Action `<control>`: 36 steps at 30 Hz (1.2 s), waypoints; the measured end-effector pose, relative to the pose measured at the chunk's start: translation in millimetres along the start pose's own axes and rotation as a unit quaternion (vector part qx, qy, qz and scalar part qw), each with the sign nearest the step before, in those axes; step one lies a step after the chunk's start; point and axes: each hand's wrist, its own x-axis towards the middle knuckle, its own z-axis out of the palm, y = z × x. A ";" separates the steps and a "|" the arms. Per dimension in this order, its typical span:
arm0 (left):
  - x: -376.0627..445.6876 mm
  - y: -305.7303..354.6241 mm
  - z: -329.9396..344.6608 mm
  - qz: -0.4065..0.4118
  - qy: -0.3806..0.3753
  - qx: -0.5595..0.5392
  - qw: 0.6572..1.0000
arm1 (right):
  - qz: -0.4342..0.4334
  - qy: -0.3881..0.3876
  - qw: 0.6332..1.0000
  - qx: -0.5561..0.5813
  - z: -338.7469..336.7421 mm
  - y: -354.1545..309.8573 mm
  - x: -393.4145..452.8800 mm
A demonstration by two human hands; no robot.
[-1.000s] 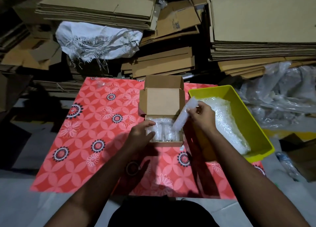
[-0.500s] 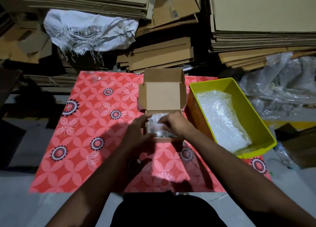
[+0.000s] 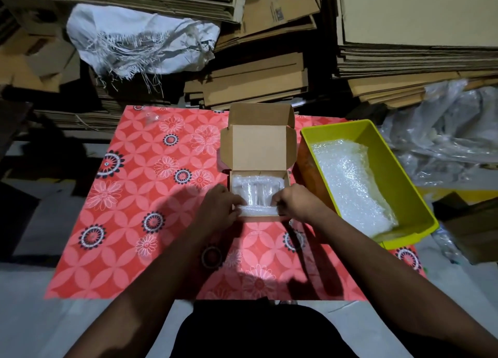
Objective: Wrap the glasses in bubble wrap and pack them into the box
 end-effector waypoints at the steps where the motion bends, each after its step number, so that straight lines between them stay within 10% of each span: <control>1: 1.3 3.5 -1.5 0.014 -0.015 0.027 0.999 | -0.006 -0.007 1.000 -0.009 -0.8 -2.6 2.7; 36: 5.8 10.4 17.7 0.008 -0.111 0.162 0.980 | 0.035 -0.038 0.996 0.070 3.2 -17.5 -1.9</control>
